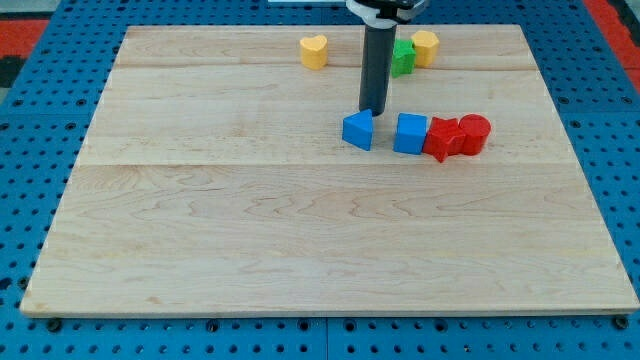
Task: Move yellow hexagon up a bit
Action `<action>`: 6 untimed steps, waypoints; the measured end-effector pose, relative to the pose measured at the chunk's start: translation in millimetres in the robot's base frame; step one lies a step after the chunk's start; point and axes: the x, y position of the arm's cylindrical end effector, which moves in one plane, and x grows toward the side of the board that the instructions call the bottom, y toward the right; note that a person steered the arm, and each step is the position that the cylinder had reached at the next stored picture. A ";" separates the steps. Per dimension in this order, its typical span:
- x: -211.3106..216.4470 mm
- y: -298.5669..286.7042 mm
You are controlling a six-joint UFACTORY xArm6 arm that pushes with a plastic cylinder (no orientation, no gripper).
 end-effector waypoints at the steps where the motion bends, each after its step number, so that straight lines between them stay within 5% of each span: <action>1: -11.1 27.9; 6: -46.7 133.0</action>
